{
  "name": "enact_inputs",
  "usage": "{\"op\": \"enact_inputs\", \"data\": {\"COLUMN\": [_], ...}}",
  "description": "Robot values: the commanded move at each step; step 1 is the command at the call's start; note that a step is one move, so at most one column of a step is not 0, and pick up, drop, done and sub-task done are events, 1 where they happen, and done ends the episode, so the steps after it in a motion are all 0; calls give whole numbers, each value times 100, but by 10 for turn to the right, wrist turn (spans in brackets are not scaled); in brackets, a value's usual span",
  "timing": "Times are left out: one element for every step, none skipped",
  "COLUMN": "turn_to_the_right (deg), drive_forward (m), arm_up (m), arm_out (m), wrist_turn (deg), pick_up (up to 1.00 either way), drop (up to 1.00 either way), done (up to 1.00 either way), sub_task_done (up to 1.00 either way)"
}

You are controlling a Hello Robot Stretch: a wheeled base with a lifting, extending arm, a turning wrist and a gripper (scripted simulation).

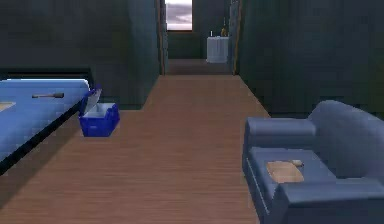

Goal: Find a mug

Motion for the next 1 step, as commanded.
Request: {"op": "enact_inputs", "data": {"turn_to_the_right": [0], "drive_forward": [100], "arm_up": [0], "arm_out": [0], "wrist_turn": [0], "pick_up": [0], "drop": [0], "done": [0], "sub_task_done": [0]}}
